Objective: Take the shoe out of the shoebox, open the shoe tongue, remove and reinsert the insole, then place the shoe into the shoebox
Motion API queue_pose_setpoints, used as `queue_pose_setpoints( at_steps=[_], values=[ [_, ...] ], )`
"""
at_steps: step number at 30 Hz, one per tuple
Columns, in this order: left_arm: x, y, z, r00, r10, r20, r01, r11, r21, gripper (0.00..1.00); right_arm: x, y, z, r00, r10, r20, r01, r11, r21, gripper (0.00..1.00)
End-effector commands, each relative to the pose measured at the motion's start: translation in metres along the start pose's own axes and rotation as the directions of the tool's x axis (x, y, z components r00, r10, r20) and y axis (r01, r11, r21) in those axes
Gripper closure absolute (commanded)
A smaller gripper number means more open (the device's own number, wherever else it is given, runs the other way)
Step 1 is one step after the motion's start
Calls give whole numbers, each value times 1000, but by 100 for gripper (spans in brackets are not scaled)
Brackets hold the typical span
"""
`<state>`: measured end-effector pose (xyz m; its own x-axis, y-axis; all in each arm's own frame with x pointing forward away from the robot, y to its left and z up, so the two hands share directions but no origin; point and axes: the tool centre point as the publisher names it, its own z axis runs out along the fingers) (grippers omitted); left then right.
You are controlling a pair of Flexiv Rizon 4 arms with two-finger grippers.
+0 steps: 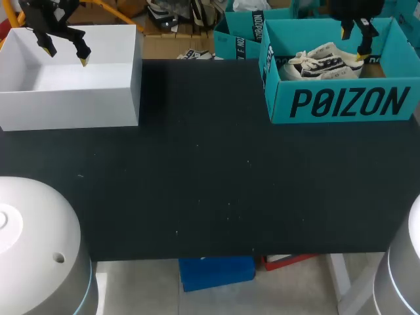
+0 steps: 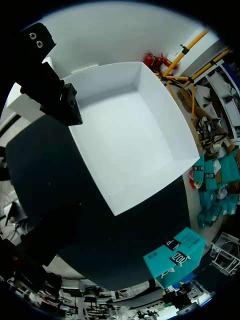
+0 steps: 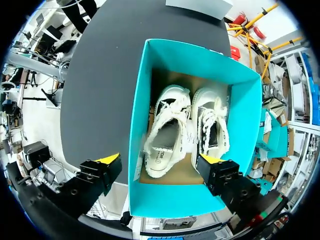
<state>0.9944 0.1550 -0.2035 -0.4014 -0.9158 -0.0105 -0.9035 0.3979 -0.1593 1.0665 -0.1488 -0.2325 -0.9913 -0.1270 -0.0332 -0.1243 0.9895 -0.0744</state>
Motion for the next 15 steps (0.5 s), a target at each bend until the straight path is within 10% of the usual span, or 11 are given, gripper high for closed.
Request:
queue_pose_setpoints(
  at_steps=[1, 15],
  values=[
    [0, 1, -1, 1000, 0, 1, 0, 1000, -1, 0, -8, 2, 18, 1000, 7, 1, -7, 1000, -4, 43],
    [0, 1, -1, 1000, 0, 1, 0, 1000, -1, 0, -36, -5, 66, 999, 11, -45, -12, 1000, -12, 50]
  ],
)
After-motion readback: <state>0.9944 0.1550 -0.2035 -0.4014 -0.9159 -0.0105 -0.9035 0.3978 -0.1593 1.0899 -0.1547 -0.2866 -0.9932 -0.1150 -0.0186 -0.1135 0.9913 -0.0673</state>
